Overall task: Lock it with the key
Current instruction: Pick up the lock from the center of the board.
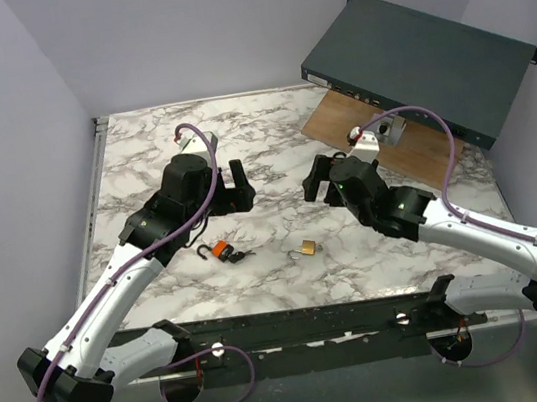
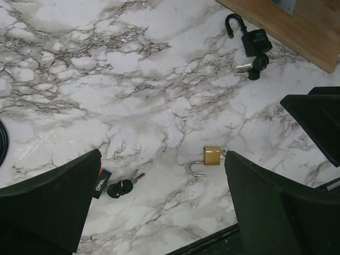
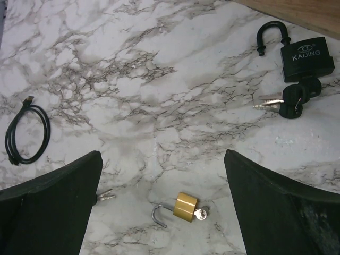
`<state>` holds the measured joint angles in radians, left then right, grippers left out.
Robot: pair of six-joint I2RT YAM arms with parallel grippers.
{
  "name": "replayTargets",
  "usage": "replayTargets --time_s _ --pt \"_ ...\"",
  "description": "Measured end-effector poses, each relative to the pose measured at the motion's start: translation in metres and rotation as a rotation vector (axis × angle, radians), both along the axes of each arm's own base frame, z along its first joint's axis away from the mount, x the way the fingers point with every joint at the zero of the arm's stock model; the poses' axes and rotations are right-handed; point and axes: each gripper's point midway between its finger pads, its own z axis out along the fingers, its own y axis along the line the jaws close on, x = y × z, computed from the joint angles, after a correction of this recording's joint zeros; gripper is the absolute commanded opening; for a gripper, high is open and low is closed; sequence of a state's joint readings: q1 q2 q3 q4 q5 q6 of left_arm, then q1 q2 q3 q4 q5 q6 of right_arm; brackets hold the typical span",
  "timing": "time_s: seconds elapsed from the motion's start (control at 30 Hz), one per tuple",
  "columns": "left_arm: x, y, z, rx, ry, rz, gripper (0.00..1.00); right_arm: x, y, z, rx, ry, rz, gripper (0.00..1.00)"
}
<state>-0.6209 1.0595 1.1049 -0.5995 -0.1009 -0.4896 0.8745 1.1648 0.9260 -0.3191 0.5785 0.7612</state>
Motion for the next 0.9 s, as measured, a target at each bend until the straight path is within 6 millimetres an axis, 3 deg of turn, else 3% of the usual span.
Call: replayTargets --time_s 0.2,0.33,0.67,0.9 --pt "0.000 -0.002 0.001 -0.009 -0.003 -0.009 0.98 0.011 -0.011 -0.003 -0.007 -0.002 -0.032 1.00" --pt "0.001 -0.001 0.001 -0.012 0.000 -0.012 0.98 0.024 -0.030 -0.019 -0.026 0.012 -0.076 1.00" --pt "0.001 0.000 0.002 -0.060 0.031 -0.042 0.98 0.067 -0.096 -0.083 -0.117 0.049 -0.217 1.00" --pt "-0.004 -0.003 0.011 -0.102 0.041 -0.073 0.98 0.102 -0.122 -0.137 -0.202 0.118 -0.270 0.99"
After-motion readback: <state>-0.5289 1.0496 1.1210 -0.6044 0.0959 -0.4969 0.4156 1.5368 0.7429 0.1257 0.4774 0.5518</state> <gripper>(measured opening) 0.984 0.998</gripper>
